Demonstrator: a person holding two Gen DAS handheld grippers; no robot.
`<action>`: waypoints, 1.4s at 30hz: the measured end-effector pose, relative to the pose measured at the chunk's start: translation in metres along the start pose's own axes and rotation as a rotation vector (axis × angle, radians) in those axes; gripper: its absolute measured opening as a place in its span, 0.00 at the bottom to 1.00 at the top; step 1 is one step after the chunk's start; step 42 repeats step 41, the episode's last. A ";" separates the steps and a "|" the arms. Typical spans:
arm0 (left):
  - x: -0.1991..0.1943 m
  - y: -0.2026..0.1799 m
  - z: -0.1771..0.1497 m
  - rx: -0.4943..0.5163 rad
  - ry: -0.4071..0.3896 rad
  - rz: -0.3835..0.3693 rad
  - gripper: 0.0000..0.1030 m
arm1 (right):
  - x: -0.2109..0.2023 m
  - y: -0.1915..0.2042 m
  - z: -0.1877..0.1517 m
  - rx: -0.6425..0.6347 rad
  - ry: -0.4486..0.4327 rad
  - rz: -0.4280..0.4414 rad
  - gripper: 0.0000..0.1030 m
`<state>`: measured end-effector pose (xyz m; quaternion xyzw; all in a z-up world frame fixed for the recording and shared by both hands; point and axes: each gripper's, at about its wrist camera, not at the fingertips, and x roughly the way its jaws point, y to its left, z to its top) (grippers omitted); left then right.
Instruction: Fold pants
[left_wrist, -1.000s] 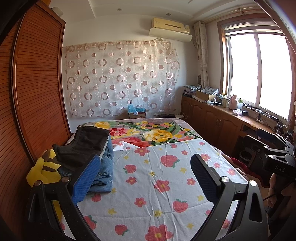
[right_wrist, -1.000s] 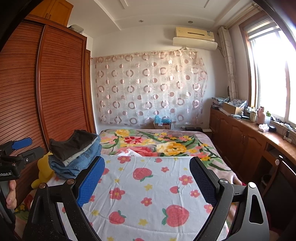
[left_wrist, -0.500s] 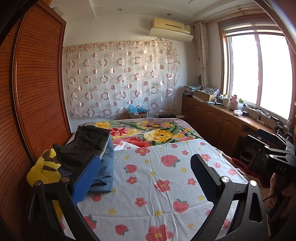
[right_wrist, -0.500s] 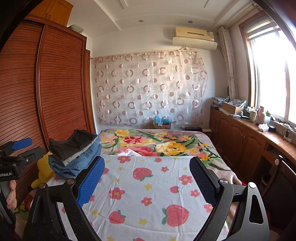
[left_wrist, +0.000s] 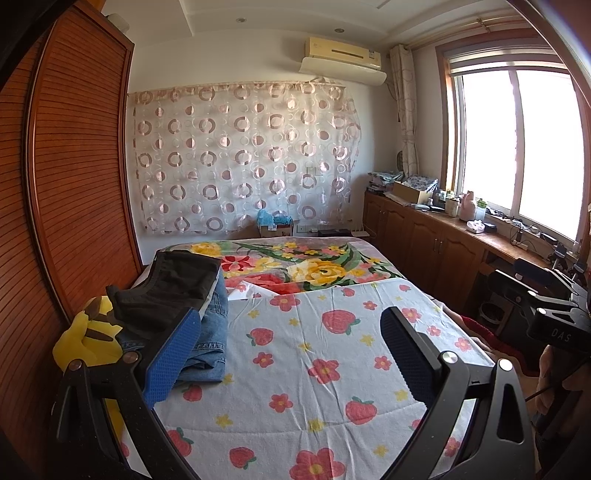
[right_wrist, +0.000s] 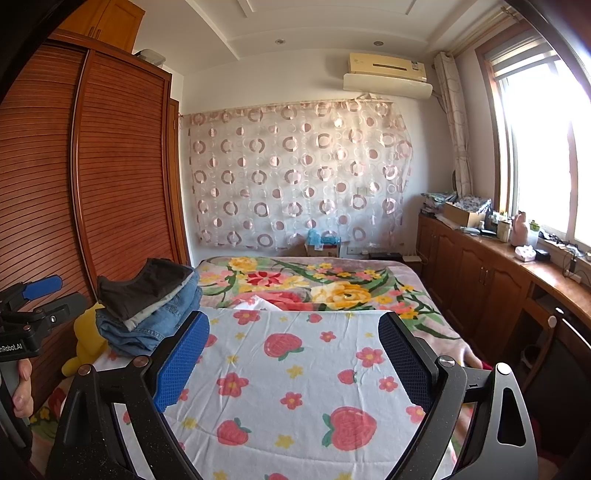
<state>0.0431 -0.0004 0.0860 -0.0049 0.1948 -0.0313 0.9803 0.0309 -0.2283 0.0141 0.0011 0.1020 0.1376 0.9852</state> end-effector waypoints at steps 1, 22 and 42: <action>0.000 0.000 0.000 0.001 0.000 0.001 0.95 | 0.000 0.000 0.000 0.000 0.000 0.000 0.91; 0.000 0.001 -0.001 0.000 -0.002 0.001 0.95 | -0.002 0.000 0.001 0.001 0.000 -0.008 0.91; 0.000 0.001 -0.002 0.000 -0.001 0.001 0.95 | -0.003 0.000 0.000 -0.001 0.001 -0.010 0.91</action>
